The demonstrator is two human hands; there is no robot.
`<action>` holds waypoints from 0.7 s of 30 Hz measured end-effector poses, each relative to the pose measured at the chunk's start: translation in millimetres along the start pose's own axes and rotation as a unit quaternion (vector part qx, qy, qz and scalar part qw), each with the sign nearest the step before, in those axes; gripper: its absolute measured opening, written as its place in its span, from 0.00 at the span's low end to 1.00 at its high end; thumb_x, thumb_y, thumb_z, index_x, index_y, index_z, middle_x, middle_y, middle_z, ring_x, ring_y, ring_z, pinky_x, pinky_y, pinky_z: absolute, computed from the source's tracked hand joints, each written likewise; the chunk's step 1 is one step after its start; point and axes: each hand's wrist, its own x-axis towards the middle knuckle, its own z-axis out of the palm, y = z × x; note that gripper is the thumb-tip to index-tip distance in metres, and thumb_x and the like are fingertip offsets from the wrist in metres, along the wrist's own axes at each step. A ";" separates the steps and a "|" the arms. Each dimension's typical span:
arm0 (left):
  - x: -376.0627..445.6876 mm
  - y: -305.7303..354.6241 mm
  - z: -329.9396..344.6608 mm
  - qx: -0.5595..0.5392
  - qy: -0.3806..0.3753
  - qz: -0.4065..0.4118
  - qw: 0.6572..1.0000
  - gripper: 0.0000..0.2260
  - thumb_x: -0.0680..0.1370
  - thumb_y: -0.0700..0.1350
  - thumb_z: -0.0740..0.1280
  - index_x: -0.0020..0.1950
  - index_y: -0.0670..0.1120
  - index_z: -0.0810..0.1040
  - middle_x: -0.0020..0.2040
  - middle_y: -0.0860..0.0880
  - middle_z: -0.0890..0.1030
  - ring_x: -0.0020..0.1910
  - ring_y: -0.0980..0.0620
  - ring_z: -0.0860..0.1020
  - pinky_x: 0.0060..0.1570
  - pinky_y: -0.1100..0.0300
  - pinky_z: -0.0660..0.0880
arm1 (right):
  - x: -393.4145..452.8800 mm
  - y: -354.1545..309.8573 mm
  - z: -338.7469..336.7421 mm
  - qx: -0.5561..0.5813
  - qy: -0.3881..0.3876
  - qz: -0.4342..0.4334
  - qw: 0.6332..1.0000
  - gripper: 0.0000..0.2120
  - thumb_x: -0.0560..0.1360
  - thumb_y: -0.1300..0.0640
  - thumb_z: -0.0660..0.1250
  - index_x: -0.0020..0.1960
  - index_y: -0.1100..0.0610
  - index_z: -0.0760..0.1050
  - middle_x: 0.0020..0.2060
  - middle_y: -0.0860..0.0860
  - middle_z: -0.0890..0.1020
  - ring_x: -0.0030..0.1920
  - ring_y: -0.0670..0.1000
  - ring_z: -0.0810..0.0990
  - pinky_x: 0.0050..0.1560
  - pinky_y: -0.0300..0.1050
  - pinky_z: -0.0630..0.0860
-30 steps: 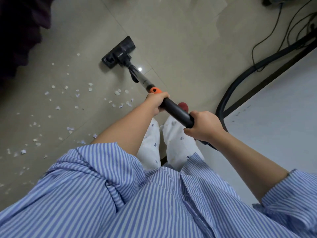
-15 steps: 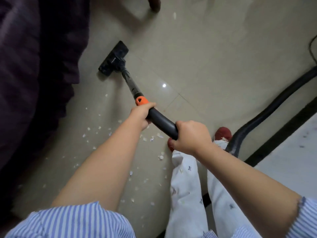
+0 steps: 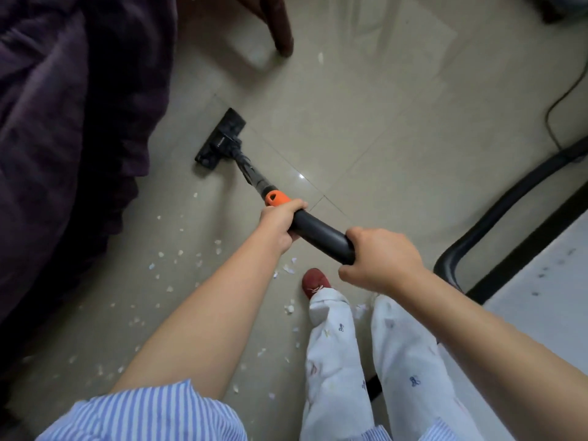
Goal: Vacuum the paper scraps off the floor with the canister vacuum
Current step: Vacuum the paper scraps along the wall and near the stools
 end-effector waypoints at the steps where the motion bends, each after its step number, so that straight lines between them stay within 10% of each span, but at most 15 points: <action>1: -14.3 -4.6 9.2 -0.010 -0.005 -0.002 1.000 0.08 0.73 0.34 0.67 0.43 0.42 0.69 0.36 0.46 0.73 0.33 0.51 0.73 0.31 0.58 0.73 | -15.5 6.3 -10.2 -0.010 0.000 0.002 1.000 0.11 0.70 0.50 0.65 0.46 0.52 0.65 0.32 0.46 0.68 0.37 0.52 0.71 0.36 0.42 0.62; 15: -176.4 -92.4 123.4 -0.012 -0.145 -0.088 0.985 0.10 0.73 0.34 0.67 0.39 0.43 0.67 0.37 0.44 0.74 0.39 0.48 0.75 0.48 0.53 0.76 | -201.8 91.3 -72.7 -0.074 -0.030 0.124 0.989 0.07 0.72 0.48 0.64 0.49 0.47 0.71 0.37 0.44 0.77 0.38 0.45 0.77 0.36 0.36 0.74; 21: -174.8 -114.2 143.6 0.007 -0.138 -0.095 0.986 0.09 0.73 0.34 0.67 0.42 0.42 0.68 0.39 0.45 0.74 0.38 0.50 0.75 0.37 0.60 0.75 | -207.5 125.4 -59.3 -0.076 -0.023 0.116 0.990 0.06 0.73 0.49 0.64 0.44 0.48 0.67 0.35 0.44 0.74 0.36 0.46 0.74 0.30 0.32 0.65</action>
